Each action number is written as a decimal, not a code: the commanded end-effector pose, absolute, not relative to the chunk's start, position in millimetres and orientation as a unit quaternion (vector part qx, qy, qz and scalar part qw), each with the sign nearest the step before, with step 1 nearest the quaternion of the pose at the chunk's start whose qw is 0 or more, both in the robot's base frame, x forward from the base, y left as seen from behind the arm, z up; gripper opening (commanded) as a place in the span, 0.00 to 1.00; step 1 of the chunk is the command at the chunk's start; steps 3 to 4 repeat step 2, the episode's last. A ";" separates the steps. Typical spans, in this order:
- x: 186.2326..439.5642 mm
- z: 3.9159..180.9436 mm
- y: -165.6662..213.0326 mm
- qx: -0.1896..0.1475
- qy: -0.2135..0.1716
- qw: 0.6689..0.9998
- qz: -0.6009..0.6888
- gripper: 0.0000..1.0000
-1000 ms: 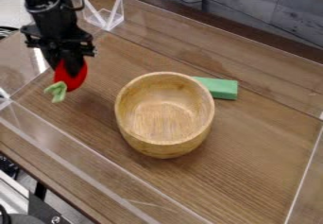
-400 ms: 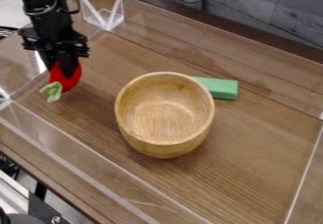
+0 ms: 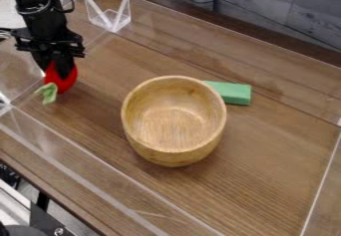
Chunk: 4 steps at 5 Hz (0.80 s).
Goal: Move the red fruit to the left
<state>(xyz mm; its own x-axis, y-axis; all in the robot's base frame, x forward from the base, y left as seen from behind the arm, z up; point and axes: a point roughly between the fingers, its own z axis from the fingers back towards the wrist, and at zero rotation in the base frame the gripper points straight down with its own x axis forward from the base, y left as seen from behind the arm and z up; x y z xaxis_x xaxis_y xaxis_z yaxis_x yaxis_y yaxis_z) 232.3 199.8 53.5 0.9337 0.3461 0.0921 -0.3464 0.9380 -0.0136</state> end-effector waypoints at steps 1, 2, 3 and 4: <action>238.6 68.0 211.7 0.015 -0.063 0.979 0.191 0.00; 246.3 79.0 210.9 0.013 -0.062 0.980 0.188 0.00; 246.3 79.0 210.9 0.013 -0.062 0.980 0.188 0.00; 246.3 79.0 210.9 0.013 -0.062 0.980 0.188 0.00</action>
